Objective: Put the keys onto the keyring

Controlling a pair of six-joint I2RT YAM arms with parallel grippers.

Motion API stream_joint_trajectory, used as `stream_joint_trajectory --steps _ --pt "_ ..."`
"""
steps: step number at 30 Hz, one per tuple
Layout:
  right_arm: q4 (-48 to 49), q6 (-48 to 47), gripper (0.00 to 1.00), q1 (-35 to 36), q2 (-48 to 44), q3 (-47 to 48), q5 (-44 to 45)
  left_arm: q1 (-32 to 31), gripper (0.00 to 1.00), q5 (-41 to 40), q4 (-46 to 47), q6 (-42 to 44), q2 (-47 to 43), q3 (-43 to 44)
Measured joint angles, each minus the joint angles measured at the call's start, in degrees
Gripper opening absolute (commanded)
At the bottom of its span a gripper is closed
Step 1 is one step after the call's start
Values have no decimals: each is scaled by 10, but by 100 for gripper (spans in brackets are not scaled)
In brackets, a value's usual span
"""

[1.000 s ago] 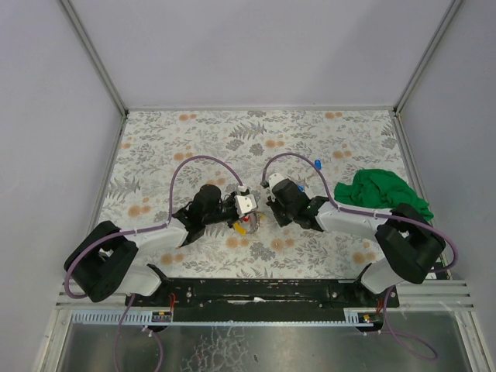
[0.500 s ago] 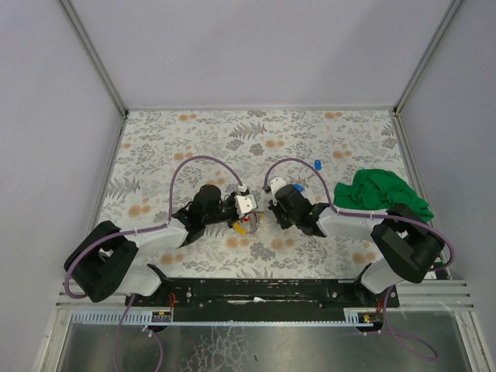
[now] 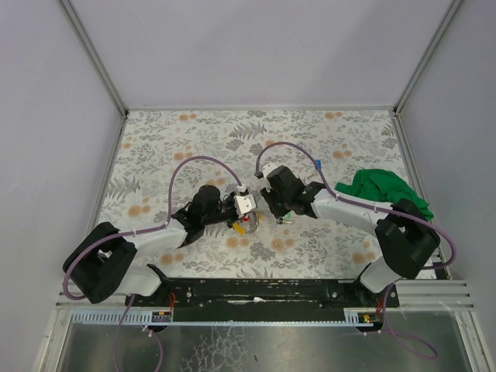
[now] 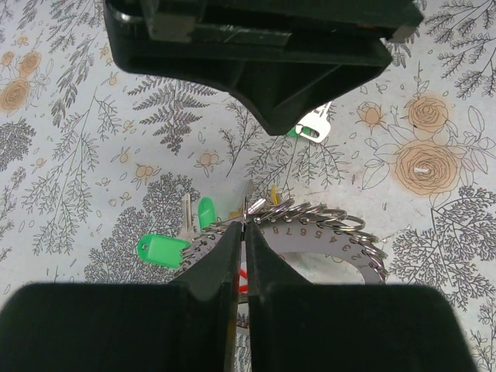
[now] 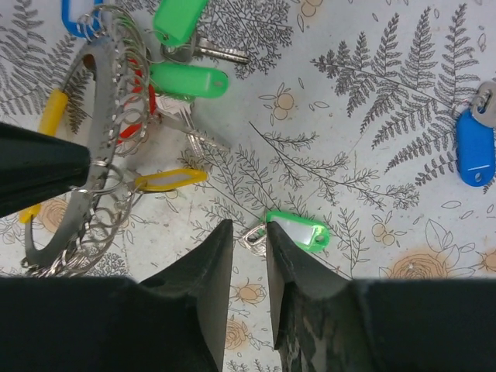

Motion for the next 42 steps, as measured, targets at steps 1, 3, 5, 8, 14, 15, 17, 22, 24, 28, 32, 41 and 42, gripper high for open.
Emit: stream_joint_trajectory --steps 1,3,5,8,14,15,17,22,24,28,32,41,42 --pt "-10 0 31 -5 8 10 -7 0 0 0 0 0 0 0" --pt "-32 0 31 -13 27 26 -17 0 0 -2 0 0 0 0" --pt "-56 0 29 -19 52 41 -27 0 0 -2 0 0 0 0" --pt "-78 1 27 -24 76 50 -40 0 0 -3 1 0 0 -2" --pt "-110 5 27 -25 107 66 -51 0 0 -3 2 0 0 -2" --pt "-115 5 27 -25 109 70 -51 0 0 -3 2 0 0 -2" --pt "-119 5 26 -25 113 81 -52 0 0 -3 2 0 0 -2" --pt "-124 5 24 -25 127 96 -52 0 0 -3 2 0 0 -2" --pt "-128 5 22 -25 133 97 -51 0 0 -3 2 0 0 -2" --pt "-133 6 20 -25 139 99 -50 0 0 -3 2 0 0 -2" --pt "-133 7 17 -25 141 100 -50 0 0 -3 2 0 0 -2" --pt "-138 5 0 -26 145 105 -40 0 0 -3 2 0 0 -2" --pt "-137 3 0 -26 145 105 -39 0 0 -3 2 0 0 -2"
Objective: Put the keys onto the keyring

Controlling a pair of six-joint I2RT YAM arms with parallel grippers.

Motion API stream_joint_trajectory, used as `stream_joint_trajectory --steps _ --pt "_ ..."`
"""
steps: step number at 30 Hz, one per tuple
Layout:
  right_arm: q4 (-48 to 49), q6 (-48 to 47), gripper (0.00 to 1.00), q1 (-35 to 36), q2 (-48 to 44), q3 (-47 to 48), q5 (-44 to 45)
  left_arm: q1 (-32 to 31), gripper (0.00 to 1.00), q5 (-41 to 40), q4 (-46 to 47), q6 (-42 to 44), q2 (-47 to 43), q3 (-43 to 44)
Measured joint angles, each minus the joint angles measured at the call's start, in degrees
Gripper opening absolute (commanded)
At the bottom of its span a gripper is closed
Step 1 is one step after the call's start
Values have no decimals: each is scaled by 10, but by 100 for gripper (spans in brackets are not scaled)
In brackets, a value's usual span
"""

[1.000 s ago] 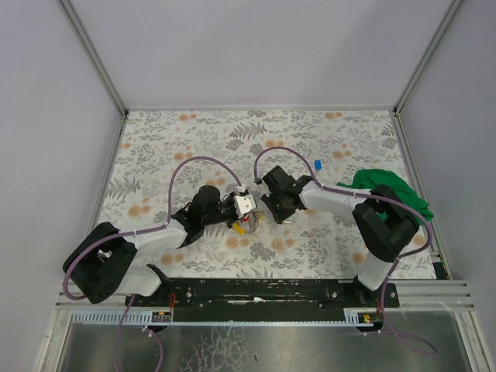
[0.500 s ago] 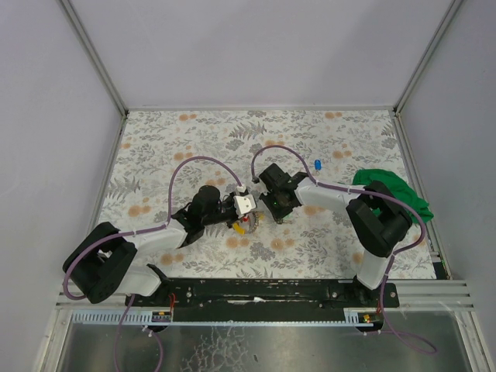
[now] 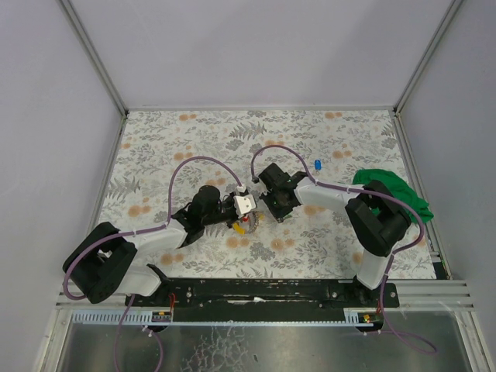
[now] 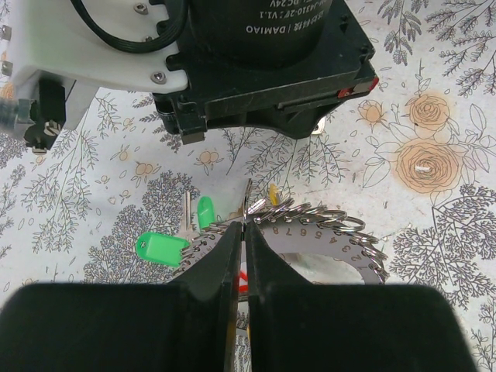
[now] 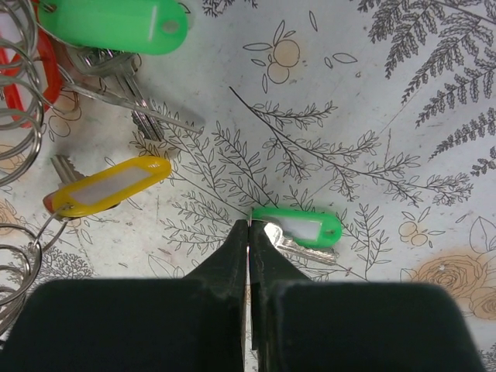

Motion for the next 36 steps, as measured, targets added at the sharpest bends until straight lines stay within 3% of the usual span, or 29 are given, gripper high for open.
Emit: stream_joint_trajectory --steps 6,10,22,28,36 --pt "19 -35 0 0 -30 -30 -10 0 0 10 0 1 0 0" --pt "61 -78 0 0 -103 -87 -37 0 0 28 -1 7 0 0" --pt "313 -186 0 -1 -307 -315 -174 0 0 104 -25 52 0 0" --pt "426 -238 0 -2 -328 -388 -235 0 0 129 -54 67 0 1" --pt "507 -283 0 -2 -327 -406 -281 0 0 149 -73 75 0 12"
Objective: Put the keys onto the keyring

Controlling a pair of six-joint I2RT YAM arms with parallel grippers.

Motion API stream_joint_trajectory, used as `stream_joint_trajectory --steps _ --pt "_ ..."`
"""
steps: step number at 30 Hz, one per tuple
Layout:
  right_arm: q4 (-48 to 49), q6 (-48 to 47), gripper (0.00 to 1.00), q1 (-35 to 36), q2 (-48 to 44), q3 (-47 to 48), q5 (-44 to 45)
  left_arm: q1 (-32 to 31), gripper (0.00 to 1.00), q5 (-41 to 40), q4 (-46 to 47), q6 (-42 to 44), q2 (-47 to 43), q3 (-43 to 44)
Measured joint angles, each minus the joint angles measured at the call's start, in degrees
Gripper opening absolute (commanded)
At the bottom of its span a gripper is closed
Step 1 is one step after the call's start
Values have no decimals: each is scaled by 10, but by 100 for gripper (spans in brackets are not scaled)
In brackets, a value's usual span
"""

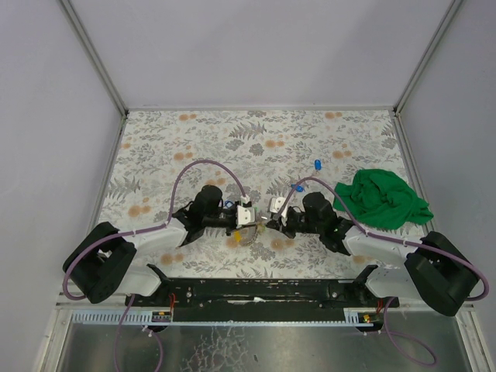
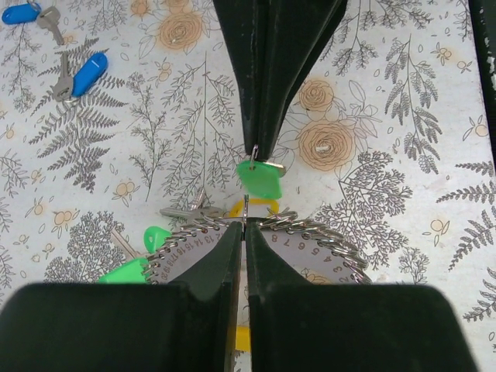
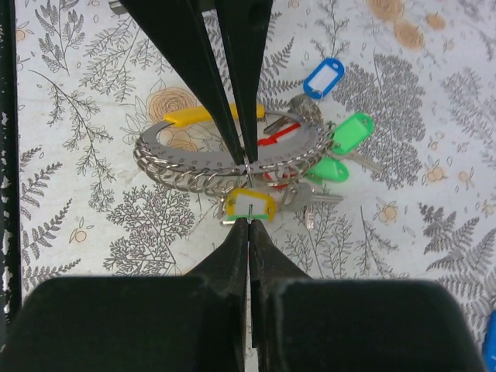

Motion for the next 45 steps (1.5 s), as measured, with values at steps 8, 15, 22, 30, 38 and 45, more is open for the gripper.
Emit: stream_joint_trajectory --steps 8,15,22,30,38,45 --pt "27 -31 0 4 7 -8 -9 0 0 19 -7 6 2 6" --pt "27 -47 0 11 13 -8 -7 0 0 28 -17 7 5 6" --pt "32 -53 0 14 13 -8 -13 0 0 33 -21 7 7 7" --pt "32 -57 0 18 19 -8 -21 0 0 36 -21 7 8 7" --pt "32 -57 0 20 21 -8 -21 0 0 38 -21 7 9 7" --pt "32 -57 0 21 23 -8 -21 0 0 41 -21 7 11 7"
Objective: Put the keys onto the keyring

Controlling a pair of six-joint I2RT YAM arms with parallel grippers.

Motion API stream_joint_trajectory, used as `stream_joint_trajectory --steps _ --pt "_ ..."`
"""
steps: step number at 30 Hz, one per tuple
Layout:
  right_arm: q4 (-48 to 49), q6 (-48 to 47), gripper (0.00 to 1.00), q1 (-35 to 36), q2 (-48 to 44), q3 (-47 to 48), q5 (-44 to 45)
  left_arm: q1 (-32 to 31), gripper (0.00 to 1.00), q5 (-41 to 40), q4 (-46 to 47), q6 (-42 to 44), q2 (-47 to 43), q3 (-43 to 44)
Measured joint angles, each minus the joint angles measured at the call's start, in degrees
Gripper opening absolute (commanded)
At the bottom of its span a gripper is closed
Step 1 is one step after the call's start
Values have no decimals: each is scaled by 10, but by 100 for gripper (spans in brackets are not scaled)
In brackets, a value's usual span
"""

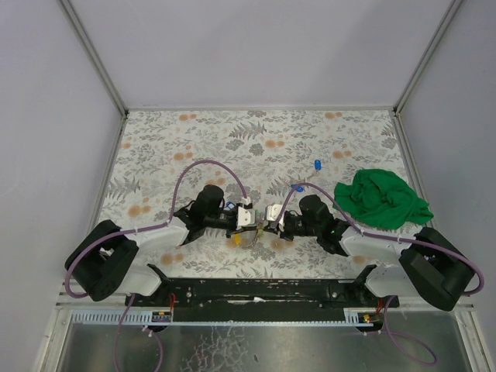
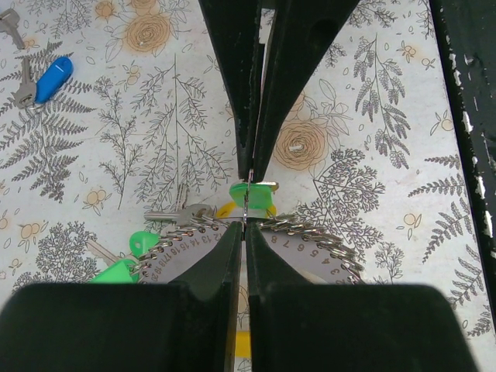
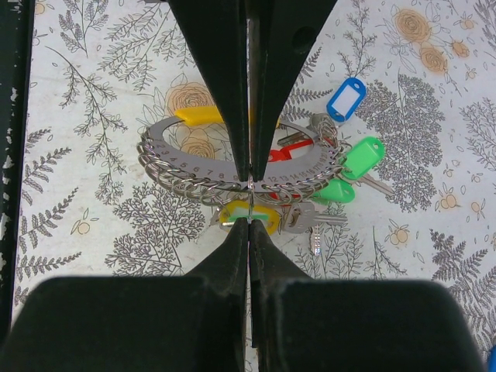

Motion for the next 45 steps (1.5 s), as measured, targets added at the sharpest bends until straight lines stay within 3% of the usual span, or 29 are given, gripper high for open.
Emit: stream_joint_trajectory --steps 45 --pt "-10 -24 0 27 6 1 30 0 0 42 -7 -14 15 2"
